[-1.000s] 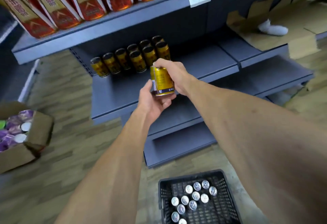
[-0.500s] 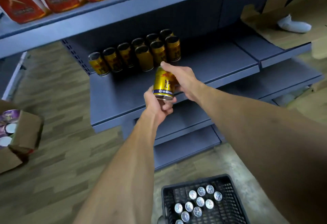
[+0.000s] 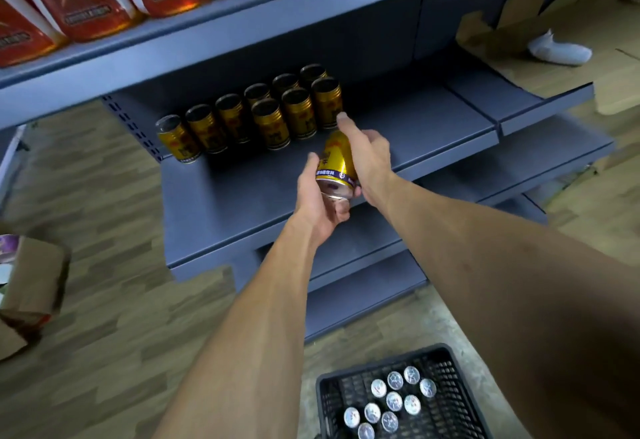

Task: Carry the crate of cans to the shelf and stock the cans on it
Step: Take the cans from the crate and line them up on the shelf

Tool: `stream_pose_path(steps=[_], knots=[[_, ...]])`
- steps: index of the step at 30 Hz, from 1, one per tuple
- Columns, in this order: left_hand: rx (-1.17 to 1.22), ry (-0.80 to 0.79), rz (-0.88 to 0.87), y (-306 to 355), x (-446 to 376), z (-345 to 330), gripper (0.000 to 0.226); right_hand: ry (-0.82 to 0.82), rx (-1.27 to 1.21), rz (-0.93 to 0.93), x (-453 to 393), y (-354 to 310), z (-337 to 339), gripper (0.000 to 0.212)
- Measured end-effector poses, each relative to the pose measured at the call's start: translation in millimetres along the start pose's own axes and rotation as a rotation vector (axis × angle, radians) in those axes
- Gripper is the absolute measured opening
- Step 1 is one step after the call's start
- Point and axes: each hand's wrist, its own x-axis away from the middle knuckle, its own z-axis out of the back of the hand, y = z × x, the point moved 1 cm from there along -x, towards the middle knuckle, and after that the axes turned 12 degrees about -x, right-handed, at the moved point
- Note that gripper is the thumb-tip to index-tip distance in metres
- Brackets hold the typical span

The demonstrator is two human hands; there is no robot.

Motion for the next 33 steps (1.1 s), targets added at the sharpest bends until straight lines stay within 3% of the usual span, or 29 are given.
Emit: stream_pose_path(steps=[5, 7, 9, 13, 16, 25, 29, 33], knots=[[0.080, -0.028, 0.021, -4.4, -3.5, -12.0, 0.072, 0.033, -0.030, 0.010, -5.3, -7.7, 17.9, 0.062], [0.062, -0.011, -0.018, -7.8, -3.8, -20.2, 0.059, 0.071, -0.029, 0.028, -8.1, -10.9, 21.5, 0.053], [0.026, 0.069, -0.090, -11.4, -6.1, -30.4, 0.041, 0.133, 0.072, 0.084, -11.0, -14.7, 26.0, 0.043], [0.021, 0.255, -0.161, -12.2, -6.1, -43.6, 0.037, 0.136, 0.303, 0.166, -8.6, -12.5, 32.5, 0.047], [0.006, 0.327, -0.198, -5.7, -4.6, -37.4, 0.036, 0.064, 0.266, 0.157, -8.9, -8.1, 29.6, 0.043], [-0.492, 0.424, -0.278, 19.9, -1.0, 35.5, 0.044, -0.088, 0.124, 0.192, -14.4, 9.5, -15.1, 0.016], [-0.701, 0.559, -0.323, 35.8, -3.1, 87.1, 0.055, -0.128, 0.141, 0.181, -22.4, 31.6, -54.0, 0.013], [-0.756, 0.613, -0.303, 48.7, -3.9, 124.7, 0.056, -0.181, 0.152, 0.216, -21.3, 46.5, -95.5, 0.005]])
